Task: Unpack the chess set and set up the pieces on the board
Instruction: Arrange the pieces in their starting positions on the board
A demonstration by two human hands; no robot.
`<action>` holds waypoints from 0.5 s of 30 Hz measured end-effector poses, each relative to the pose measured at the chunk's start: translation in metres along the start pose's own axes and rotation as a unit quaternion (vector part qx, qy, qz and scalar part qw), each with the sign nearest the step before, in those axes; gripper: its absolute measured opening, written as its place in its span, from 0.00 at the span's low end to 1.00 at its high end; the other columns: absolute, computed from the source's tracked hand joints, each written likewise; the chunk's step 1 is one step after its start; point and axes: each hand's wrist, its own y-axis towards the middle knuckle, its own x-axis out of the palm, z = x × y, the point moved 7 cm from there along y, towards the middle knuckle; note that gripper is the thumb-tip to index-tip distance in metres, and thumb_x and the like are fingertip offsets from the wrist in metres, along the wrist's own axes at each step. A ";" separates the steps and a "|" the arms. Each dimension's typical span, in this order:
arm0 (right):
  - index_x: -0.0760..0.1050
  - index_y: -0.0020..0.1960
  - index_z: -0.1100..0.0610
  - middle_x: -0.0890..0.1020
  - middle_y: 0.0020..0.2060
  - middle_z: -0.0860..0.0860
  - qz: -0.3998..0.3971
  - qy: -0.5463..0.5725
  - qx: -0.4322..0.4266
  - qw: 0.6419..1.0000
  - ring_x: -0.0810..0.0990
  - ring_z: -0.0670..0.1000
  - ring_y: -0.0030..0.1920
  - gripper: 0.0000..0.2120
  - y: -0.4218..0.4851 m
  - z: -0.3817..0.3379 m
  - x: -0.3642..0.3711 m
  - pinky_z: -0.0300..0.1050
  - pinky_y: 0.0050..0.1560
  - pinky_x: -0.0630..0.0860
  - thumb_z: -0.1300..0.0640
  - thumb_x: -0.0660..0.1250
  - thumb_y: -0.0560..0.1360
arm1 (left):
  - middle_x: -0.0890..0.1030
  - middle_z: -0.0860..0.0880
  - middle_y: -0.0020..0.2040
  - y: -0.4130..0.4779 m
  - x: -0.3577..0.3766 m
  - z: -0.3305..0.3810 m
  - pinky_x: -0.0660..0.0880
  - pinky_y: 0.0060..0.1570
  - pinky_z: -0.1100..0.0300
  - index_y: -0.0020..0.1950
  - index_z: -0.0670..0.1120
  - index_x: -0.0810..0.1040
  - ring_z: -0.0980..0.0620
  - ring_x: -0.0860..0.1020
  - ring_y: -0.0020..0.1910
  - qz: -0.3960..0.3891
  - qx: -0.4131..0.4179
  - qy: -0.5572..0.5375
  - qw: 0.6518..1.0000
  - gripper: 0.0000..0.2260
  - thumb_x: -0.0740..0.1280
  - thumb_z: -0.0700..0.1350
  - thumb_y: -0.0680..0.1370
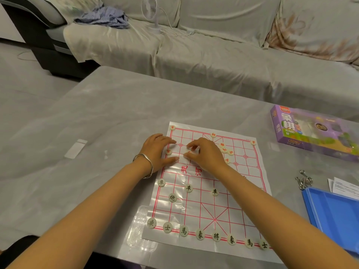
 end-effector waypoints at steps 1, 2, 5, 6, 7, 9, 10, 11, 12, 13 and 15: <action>0.78 0.58 0.54 0.79 0.54 0.49 0.008 -0.004 0.003 1.000 0.75 0.47 0.51 0.16 0.000 0.000 0.000 0.36 0.48 0.68 0.49 0.69 0.73 | 0.66 0.52 0.72 0.000 0.000 0.001 0.55 0.71 0.50 0.70 0.54 0.65 0.48 0.58 0.73 0.000 -0.001 0.000 1.000 0.28 0.66 0.60 0.72; 0.79 0.58 0.54 0.79 0.54 0.49 0.011 -0.005 0.004 1.000 0.76 0.47 0.52 0.15 -0.001 0.000 -0.001 0.36 0.48 0.68 0.50 0.69 0.73 | 0.65 0.52 0.72 0.000 0.000 0.001 0.55 0.71 0.51 0.70 0.54 0.65 0.48 0.58 0.73 -0.001 -0.001 0.000 1.000 0.28 0.66 0.60 0.72; 0.79 0.58 0.53 0.79 0.55 0.50 -0.011 -0.011 -0.008 1.000 0.76 0.50 0.54 0.12 -0.001 -0.002 -0.001 0.37 0.50 0.69 0.54 0.68 0.75 | 0.65 0.52 0.72 0.000 0.000 0.002 0.55 0.71 0.51 0.70 0.54 0.65 0.48 0.57 0.73 -0.002 -0.001 -0.001 1.000 0.27 0.66 0.59 0.73; 0.79 0.59 0.53 0.79 0.56 0.50 -0.022 -0.015 -0.013 1.000 0.76 0.50 0.54 0.13 -0.001 -0.002 -0.001 0.38 0.51 0.69 0.55 0.68 0.75 | 0.65 0.52 0.72 -0.001 -0.001 0.002 0.55 0.71 0.51 0.70 0.54 0.65 0.49 0.57 0.73 -0.002 0.000 -0.003 1.000 0.27 0.66 0.59 0.73; 0.78 0.60 0.52 0.78 0.57 0.49 -0.029 -0.017 -0.016 0.999 0.75 0.49 0.53 0.14 -0.001 -0.001 -0.002 0.39 0.52 0.70 0.55 0.68 0.74 | 0.65 0.52 0.72 -0.001 -0.001 0.002 0.55 0.71 0.51 0.70 0.54 0.65 0.49 0.57 0.73 -0.001 0.000 -0.006 1.000 0.27 0.66 0.59 0.73; 0.77 0.61 0.51 0.78 0.58 0.49 -0.032 -0.009 -0.022 0.999 0.74 0.47 0.50 0.16 -0.002 0.001 -0.003 0.41 0.54 0.72 0.53 0.69 0.73 | 0.65 0.52 0.71 -0.002 -0.001 0.003 0.56 0.71 0.52 0.70 0.54 0.65 0.49 0.58 0.73 0.000 0.000 -0.011 1.000 0.27 0.66 0.59 0.73; 0.76 0.61 0.51 0.79 0.58 0.49 -0.027 -0.004 -0.024 0.999 0.73 0.45 0.48 0.16 -0.003 0.001 -0.004 0.41 0.54 0.73 0.53 0.70 0.73 | 0.66 0.52 0.71 -0.002 -0.001 0.004 0.56 0.71 0.52 0.70 0.54 0.65 0.49 0.58 0.73 0.002 0.000 -0.013 1.000 0.27 0.66 0.59 0.73; 0.77 0.60 0.51 0.80 0.56 0.49 -0.019 0.002 -0.025 1.000 0.72 0.44 0.46 0.16 -0.004 0.002 -0.005 0.41 0.53 0.73 0.53 0.70 0.73 | 0.66 0.52 0.71 -0.003 -0.001 0.005 0.56 0.71 0.52 0.70 0.54 0.66 0.49 0.58 0.72 0.004 0.001 -0.015 1.000 0.27 0.66 0.59 0.73; 0.77 0.60 0.52 0.81 0.55 0.49 -0.011 0.005 -0.026 1.000 0.71 0.43 0.45 0.15 -0.005 0.002 -0.005 0.40 0.52 0.73 0.53 0.69 0.74 | 0.66 0.52 0.71 -0.003 -0.001 0.006 0.56 0.71 0.52 0.69 0.54 0.66 0.49 0.58 0.72 0.006 0.002 -0.017 1.000 0.26 0.66 0.59 0.73; 0.77 0.59 0.52 0.81 0.54 0.49 -0.005 0.007 -0.027 1.000 0.71 0.43 0.44 0.14 -0.006 0.003 -0.005 0.38 0.50 0.72 0.53 0.69 0.74 | 0.66 0.52 0.71 -0.003 0.000 0.006 0.56 0.71 0.52 0.69 0.54 0.66 0.49 0.58 0.72 0.007 0.002 -0.019 1.000 0.26 0.66 0.59 0.73; 0.77 0.59 0.52 0.81 0.54 0.48 0.000 0.003 -0.029 1.000 0.71 0.42 0.43 0.14 -0.008 0.003 -0.006 0.36 0.48 0.70 0.53 0.69 0.74 | 0.66 0.52 0.71 -0.004 0.000 0.007 0.56 0.71 0.52 0.69 0.54 0.66 0.49 0.58 0.72 0.005 0.003 -0.021 1.000 0.26 0.66 0.58 0.73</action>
